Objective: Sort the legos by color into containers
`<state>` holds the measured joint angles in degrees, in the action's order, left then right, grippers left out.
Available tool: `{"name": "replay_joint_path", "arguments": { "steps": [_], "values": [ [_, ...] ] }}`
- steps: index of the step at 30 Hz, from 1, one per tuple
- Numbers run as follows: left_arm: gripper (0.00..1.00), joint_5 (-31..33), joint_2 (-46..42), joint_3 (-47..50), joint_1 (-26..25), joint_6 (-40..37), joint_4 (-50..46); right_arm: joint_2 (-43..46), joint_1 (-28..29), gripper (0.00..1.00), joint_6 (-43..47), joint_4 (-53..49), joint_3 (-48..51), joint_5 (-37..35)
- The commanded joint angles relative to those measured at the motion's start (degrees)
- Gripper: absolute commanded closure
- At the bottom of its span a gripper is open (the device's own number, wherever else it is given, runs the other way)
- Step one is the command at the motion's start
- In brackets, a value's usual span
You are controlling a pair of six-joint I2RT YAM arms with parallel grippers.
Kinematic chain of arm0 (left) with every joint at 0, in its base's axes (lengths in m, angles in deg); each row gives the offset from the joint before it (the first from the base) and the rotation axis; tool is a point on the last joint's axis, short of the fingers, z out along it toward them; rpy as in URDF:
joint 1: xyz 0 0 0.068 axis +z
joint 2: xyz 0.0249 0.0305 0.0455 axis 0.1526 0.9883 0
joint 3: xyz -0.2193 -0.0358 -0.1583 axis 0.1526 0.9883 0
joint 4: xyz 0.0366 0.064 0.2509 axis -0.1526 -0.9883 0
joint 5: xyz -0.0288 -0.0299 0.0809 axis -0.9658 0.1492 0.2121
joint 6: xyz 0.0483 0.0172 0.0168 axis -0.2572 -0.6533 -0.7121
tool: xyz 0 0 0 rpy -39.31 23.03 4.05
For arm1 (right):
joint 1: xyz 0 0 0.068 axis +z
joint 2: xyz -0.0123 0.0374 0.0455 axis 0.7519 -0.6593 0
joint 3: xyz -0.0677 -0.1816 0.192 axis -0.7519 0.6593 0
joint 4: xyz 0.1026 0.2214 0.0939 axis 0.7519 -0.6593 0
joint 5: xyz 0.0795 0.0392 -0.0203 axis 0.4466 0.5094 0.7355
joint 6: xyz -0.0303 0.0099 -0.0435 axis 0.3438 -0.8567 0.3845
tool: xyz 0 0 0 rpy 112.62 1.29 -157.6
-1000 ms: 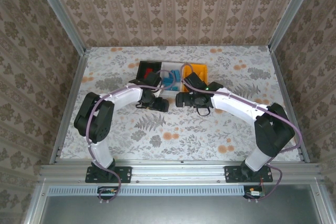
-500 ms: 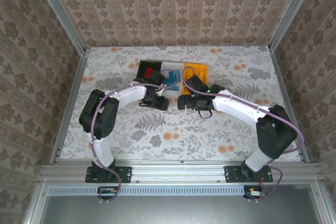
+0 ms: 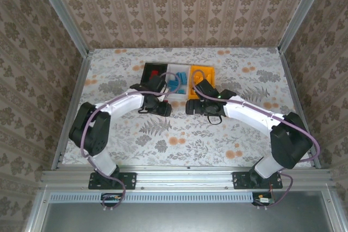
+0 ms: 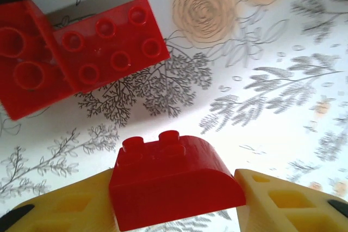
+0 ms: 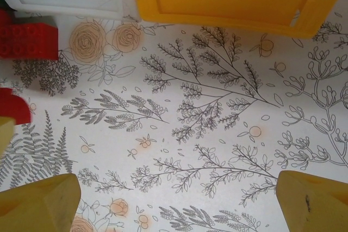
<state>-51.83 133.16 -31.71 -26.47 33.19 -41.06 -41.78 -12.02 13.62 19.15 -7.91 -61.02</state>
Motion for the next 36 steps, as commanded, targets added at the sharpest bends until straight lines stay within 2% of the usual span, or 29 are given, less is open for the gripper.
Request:
{"name": "replay_joint_path", "arguments": {
  "steps": [1,4,8,30,36],
  "values": [
    [0.48,-2.8,-4.4,0.5,0.5,1.9,-1.2,1.6,-0.2,0.06,-1.2,0.6,1.7,-0.8],
    [0.48,-3.4,-6.0,-1.8,0.9,2.0,-2.1,1.9,-0.2,0.06,-1.5,0.7,2.3,-0.9],
    [0.48,-3.1,-3.8,-7.4,1.1,0.4,-3.9,2.9,-0.2,0.06,-2.1,0.6,3.9,-0.9],
    [0.46,-1.3,27.5,-50.7,6.4,-6.8,-14.4,8.2,0.8,0.06,-4.9,1.7,9.5,-2.1],
    [0.46,0.6,27.1,-51.4,8.8,-6.5,-14.9,7.9,0.8,0.06,-5.0,1.5,10.0,-2.0]
  ]
}}
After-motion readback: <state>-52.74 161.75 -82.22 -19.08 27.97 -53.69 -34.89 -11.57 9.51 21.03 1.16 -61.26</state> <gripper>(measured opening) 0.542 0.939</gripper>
